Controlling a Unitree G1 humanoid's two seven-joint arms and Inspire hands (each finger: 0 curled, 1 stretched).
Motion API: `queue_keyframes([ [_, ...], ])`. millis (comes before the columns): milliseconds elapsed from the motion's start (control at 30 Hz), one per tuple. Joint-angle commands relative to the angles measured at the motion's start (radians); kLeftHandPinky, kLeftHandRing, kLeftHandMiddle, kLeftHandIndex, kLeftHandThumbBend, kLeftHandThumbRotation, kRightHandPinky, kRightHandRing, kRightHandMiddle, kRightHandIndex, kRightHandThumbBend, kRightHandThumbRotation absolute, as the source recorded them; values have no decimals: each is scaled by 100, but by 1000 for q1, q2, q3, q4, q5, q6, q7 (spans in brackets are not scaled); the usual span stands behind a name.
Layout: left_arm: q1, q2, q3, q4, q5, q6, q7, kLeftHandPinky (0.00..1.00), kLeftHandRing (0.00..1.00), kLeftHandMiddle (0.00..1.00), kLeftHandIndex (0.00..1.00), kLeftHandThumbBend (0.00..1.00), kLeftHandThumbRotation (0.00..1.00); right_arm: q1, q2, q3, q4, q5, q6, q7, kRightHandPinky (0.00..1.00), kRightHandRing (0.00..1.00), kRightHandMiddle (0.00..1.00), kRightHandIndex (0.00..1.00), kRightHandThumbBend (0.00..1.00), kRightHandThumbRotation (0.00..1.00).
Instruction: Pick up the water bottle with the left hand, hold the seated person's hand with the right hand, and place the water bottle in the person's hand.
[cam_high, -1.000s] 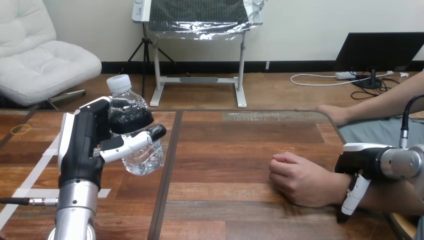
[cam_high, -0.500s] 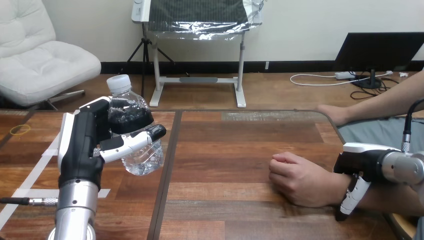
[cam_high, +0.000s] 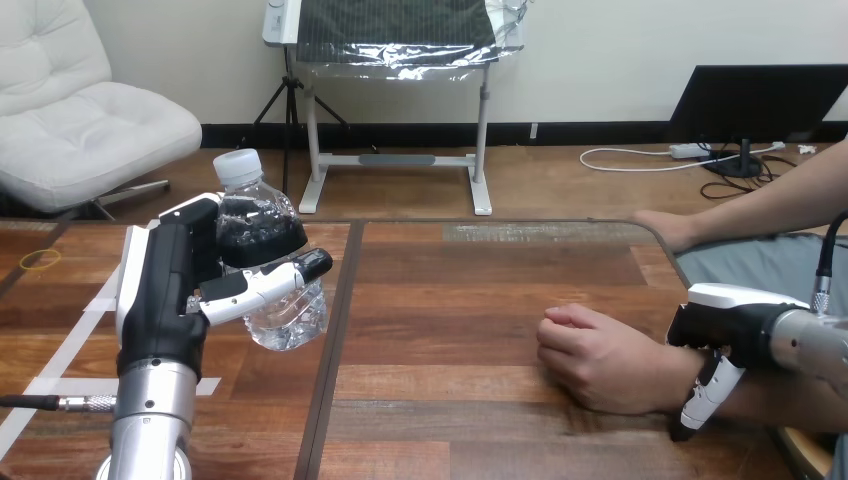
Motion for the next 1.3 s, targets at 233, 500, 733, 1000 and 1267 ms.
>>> queue_keyframes([
  [233, -67, 3, 6, -45, -5, -5, 2, 27, 34, 39, 43, 62, 0, 70, 58, -8, 55, 36, -38, -61, 16, 22, 29, 30, 74, 0],
  [500, -70, 0, 1, -38, 0, -9, 6, 26, 34, 39, 43, 62, 0, 75, 56, -23, 57, 46, -64, -86, 15, 20, 27, 29, 72, 0],
  [733, -78, 0, -3, -17, -2, -26, 1, 27, 34, 39, 43, 63, 0, 80, 51, -36, 55, 56, -96, -104, 14, 19, 26, 27, 71, 0],
  [1000, -90, 3, -13, 3, 12, -34, 4, 26, 34, 39, 42, 63, 0, 81, 44, -55, 43, 78, -102, -105, 13, 18, 24, 26, 69, 0],
  [1267, -104, 2, -17, 20, 14, -36, 3, 26, 34, 39, 42, 64, 0, 88, 30, -73, 12, 100, -110, -105, 10, 15, 22, 24, 68, 0],
])
